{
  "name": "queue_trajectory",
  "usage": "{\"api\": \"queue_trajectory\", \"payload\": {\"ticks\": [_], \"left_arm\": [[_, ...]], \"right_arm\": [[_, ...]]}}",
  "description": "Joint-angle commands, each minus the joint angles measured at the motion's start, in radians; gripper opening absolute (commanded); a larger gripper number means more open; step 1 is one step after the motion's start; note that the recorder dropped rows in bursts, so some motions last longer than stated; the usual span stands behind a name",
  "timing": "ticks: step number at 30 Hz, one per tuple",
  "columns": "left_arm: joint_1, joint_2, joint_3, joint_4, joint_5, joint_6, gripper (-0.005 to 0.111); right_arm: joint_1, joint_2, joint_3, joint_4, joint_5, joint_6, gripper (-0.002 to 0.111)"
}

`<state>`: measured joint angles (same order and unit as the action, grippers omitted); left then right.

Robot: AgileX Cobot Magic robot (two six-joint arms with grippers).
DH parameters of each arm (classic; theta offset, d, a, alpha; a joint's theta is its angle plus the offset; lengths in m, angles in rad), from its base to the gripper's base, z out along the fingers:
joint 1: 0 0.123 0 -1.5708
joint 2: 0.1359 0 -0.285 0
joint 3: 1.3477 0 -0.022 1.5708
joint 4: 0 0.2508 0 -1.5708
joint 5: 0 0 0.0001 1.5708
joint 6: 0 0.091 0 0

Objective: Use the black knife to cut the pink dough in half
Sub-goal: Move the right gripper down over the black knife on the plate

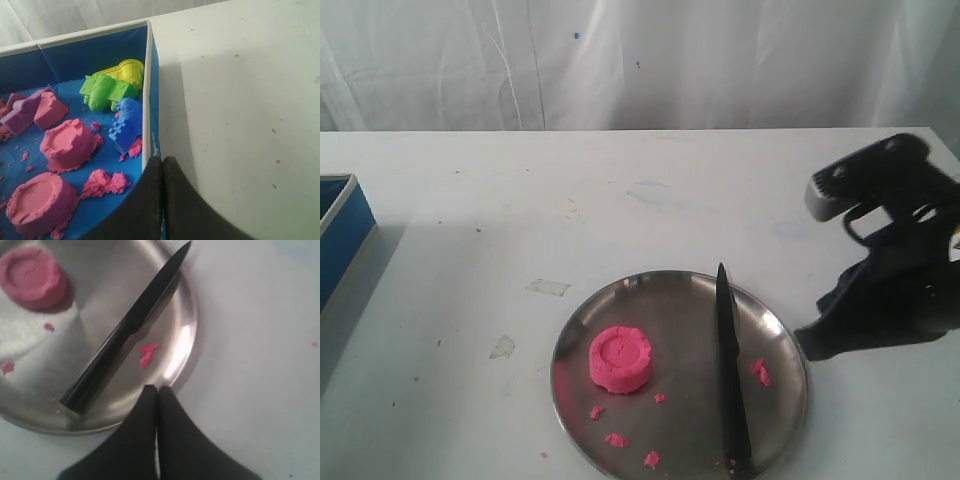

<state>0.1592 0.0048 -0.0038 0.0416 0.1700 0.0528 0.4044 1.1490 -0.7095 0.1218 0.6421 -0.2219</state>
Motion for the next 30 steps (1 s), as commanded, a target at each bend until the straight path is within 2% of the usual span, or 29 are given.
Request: {"api": "queue_trajectory", "payload": {"ticks": [1,5,8,11,13,16,18,30], "left_arm": [[-0.002,-0.005,0.004,-0.011,-0.005,-0.001,0.0],[-0.002,-0.005,0.004,-0.011,-0.005,-0.001,0.0],[-0.002,-0.005,0.004,-0.011,-0.005,-0.001,0.0],[-0.002,-0.005,0.004,-0.011,-0.005,-0.001,0.0],[-0.002,-0.005,0.004,-0.011,-0.005,-0.001,0.0],[-0.002,-0.005,0.004,-0.011,-0.005,-0.001,0.0],[-0.002,-0.005,0.004,-0.011,-0.005,-0.001,0.0],[-0.002,-0.005,0.004,-0.011,-0.005,-0.001,0.0]], "right_arm": [[0.054,0.127,-0.078,0.063,0.139,0.002,0.0],[0.108,0.238,-0.162,0.092,0.204,0.004,0.0],[0.136,0.356,-0.2,0.105,0.024,0.05,0.0],[0.136,0.443,-0.2,0.113,-0.036,0.05,0.0],[0.136,0.489,-0.2,0.113,-0.012,0.043,0.009],[0.136,0.533,-0.2,0.113,0.025,0.062,0.035],[0.136,0.549,-0.2,0.111,0.02,0.09,0.046],[0.136,0.627,-0.2,0.113,-0.043,0.094,0.044]]}}
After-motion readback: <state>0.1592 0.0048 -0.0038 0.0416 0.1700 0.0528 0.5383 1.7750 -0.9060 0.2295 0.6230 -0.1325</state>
